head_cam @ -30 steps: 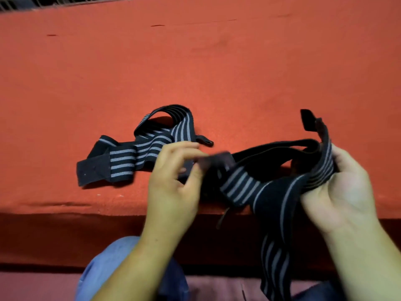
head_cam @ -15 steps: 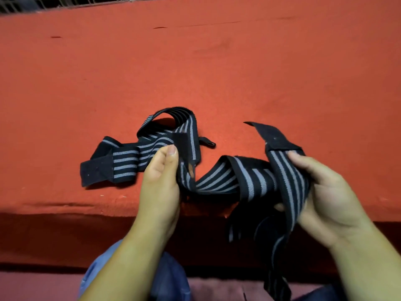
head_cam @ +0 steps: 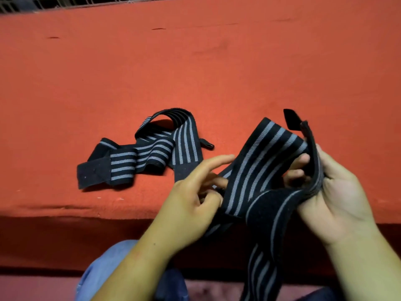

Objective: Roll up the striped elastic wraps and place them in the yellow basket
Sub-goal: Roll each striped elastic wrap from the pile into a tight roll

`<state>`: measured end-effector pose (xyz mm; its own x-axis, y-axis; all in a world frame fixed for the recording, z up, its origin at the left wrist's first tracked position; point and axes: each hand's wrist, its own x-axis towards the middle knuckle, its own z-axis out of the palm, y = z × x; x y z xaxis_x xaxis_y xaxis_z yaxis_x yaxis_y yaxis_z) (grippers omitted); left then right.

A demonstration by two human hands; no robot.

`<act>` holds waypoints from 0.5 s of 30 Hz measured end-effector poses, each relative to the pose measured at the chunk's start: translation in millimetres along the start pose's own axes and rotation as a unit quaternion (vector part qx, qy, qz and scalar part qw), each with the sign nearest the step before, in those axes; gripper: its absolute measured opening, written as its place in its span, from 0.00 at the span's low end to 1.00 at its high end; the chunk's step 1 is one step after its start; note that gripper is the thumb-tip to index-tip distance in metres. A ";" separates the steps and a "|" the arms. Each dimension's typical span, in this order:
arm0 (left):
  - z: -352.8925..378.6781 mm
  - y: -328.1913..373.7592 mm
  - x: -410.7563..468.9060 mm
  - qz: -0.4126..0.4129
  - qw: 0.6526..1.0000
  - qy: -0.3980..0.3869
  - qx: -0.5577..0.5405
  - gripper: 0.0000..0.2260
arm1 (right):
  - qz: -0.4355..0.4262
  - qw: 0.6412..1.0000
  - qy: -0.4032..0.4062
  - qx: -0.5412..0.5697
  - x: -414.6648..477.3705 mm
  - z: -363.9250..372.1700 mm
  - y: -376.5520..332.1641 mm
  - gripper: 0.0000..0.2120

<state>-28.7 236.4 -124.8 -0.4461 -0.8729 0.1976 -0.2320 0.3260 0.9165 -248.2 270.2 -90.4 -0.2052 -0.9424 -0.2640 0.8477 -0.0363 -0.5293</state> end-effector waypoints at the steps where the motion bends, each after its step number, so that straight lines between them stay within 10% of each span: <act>1: -0.6 0.5 -0.3 0.015 0.999 -0.005 0.034 0.34 | -0.004 1.000 0.006 -0.002 0.2 -0.2 -0.1 0.12; 9: 2.3 -8.7 2.0 0.103 0.966 -0.061 0.230 0.25 | -0.010 0.999 0.018 -0.050 -0.7 1.1 2.2 0.21; 15: 2.9 -2.8 3.2 0.084 0.982 -0.033 0.166 0.12 | 0.034 0.992 -0.006 -0.118 -6.6 1.8 2.7 0.22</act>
<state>-32.0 233.8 -127.7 -0.5550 -0.7744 0.3038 -0.4142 0.5740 0.7064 -243.7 275.8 -88.6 -0.1450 -0.9438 -0.2970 0.7210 0.1048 -0.6850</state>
